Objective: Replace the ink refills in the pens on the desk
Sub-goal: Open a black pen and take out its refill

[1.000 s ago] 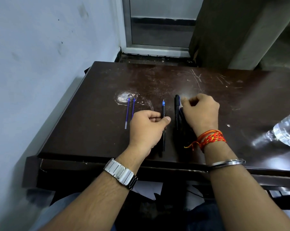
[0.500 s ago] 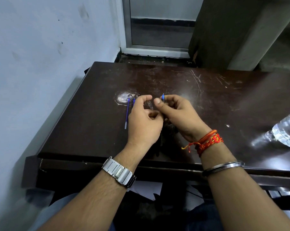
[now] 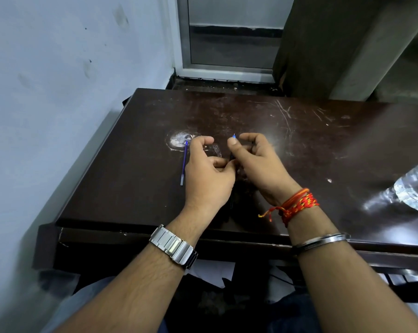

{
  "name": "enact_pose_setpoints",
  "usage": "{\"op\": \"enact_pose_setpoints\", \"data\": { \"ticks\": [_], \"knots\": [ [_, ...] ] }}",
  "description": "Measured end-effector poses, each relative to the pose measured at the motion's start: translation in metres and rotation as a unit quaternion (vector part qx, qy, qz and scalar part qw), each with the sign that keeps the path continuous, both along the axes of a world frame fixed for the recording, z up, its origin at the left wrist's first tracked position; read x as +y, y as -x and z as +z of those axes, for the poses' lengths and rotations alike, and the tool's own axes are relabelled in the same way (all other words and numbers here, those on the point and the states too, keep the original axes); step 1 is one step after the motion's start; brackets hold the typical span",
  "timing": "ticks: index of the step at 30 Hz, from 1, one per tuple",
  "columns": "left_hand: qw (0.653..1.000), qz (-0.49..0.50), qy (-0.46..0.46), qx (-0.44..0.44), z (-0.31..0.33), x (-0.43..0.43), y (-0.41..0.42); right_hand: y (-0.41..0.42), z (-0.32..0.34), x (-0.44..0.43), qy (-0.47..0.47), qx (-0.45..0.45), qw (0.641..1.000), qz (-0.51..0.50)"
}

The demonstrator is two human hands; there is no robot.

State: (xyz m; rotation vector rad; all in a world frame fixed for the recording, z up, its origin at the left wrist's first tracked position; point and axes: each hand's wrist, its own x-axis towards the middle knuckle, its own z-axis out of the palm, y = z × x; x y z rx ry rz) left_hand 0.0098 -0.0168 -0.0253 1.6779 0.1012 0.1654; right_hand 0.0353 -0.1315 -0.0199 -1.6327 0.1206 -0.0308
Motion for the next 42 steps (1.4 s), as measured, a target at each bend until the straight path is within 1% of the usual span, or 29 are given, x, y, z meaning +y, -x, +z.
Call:
{"op": "enact_pose_setpoints", "data": {
  "ticks": [1,4,8,9,12,15,16,19,20,23,26,27,30,31,34,37,38,41,42],
  "knots": [
    [1.0,0.0,0.0,0.0,-0.001,0.0,0.0,0.0,-0.002,-0.001,0.005,-0.006,1.0,0.003],
    [1.0,-0.001,-0.001,0.0,-0.003,-0.001,-0.001,0.0,0.0,-0.001,-0.061,0.004,0.998,0.001],
    [1.0,-0.008,0.011,0.002,-0.003,-0.001,-0.001,0.001,0.0,-0.001,-0.01,-0.002,1.0,0.009],
    [1.0,-0.007,0.008,0.002,-0.003,-0.001,-0.001,0.001,-0.001,-0.001,-0.017,-0.004,1.0,0.013],
    [1.0,-0.003,-0.001,0.001,-0.002,0.0,-0.001,0.0,0.001,0.0,-0.075,0.012,0.997,0.005],
    [1.0,0.001,0.005,-0.001,-0.001,0.0,-0.001,0.002,0.0,0.0,-0.021,-0.007,1.0,0.003],
    [1.0,0.001,0.003,-0.001,-0.001,0.0,-0.001,0.002,0.0,0.0,-0.021,-0.009,1.0,0.005],
    [1.0,-0.004,0.004,0.003,-0.002,0.0,0.0,0.001,0.002,0.0,-0.072,0.009,0.997,0.003],
    [1.0,-0.003,0.006,0.002,-0.002,0.0,-0.001,0.001,0.003,0.0,-0.074,0.01,0.997,0.001],
    [1.0,-0.001,0.005,0.002,-0.002,0.001,-0.001,0.003,0.003,0.001,-0.042,-0.001,0.999,0.002],
    [1.0,-0.004,0.0,0.005,-0.003,-0.001,0.0,0.004,0.006,0.001,-0.105,0.028,0.994,0.002],
    [1.0,-0.002,-0.005,0.002,-0.003,-0.001,0.0,0.003,0.006,0.001,-0.111,0.029,0.993,-0.004],
    [1.0,0.001,-0.012,0.003,-0.002,-0.001,-0.001,0.004,0.005,0.002,-0.047,0.004,0.999,-0.016],
    [1.0,0.0,-0.01,0.005,-0.002,-0.001,-0.001,0.004,0.005,0.002,-0.051,0.001,0.999,-0.015],
    [1.0,0.002,-0.012,0.002,-0.002,0.0,0.0,0.003,0.007,0.001,-0.105,0.02,0.994,-0.01],
    [1.0,0.001,-0.014,0.002,-0.002,0.001,-0.001,0.006,0.007,0.002,-0.051,0.004,0.999,-0.007],
    [1.0,0.0,-0.011,0.004,-0.002,0.001,-0.001,0.006,0.007,0.002,-0.05,0.002,0.999,-0.006],
    [1.0,0.001,-0.01,0.007,-0.002,0.0,0.0,0.005,0.008,0.002,-0.108,0.023,0.994,-0.012],
    [1.0,0.0,-0.011,0.006,-0.002,0.0,0.0,0.005,0.009,0.003,-0.109,0.024,0.994,-0.015]
  ]
}}
